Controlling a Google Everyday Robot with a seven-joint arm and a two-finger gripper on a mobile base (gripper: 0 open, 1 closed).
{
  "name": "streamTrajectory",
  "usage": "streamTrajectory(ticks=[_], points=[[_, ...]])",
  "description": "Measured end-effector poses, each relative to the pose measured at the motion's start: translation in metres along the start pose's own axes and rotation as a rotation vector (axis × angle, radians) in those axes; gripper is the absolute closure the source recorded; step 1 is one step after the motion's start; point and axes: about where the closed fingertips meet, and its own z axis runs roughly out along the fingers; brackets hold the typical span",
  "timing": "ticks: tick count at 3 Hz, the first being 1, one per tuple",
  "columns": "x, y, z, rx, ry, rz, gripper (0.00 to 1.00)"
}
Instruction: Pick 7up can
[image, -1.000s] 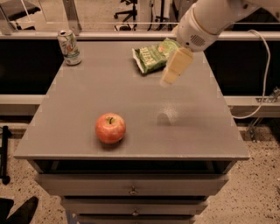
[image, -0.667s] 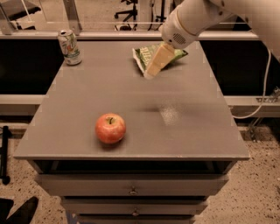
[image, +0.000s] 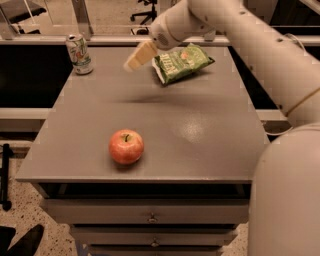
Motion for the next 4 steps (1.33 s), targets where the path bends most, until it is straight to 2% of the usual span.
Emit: streamTrajectory(ticks=[1, 2, 3, 4], points=[[-0.049, -0.005, 0.062, -0.002, -0.148, 0.079, 0.0], [-0.071, 0.005, 0.101, 0.002, -0.195, 0.11, 0.0], [-0.087, 0.015, 0.143, -0.004, -0.221, 0.112, 0.0], [-0.099, 0.024, 0.182, -0.036, -0.242, 0.114, 0.0]])
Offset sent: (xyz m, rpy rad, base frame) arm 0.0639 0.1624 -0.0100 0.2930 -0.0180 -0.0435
